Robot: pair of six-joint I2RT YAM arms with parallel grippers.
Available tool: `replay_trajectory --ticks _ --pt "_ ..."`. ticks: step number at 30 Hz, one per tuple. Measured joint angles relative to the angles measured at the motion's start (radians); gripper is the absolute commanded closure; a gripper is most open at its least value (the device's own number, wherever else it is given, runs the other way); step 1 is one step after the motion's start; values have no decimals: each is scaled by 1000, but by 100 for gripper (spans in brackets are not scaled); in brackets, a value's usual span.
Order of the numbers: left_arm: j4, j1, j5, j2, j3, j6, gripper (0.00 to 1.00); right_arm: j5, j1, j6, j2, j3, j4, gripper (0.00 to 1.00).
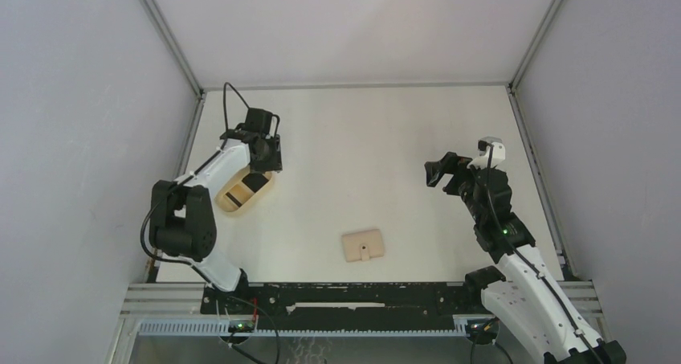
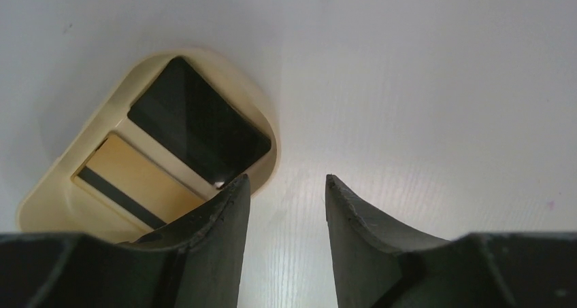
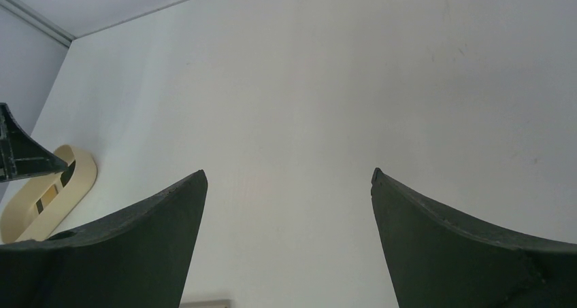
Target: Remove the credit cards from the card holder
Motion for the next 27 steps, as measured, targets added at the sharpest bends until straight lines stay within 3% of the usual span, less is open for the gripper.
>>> replay_trajectory --ticks 10,27 --pt "77 27 1 93 0 -1 51 7 3 0 0 -1 1 0" --pt "154 31 27 167 -19 -38 62 19 19 -7 15 -16 10 0"
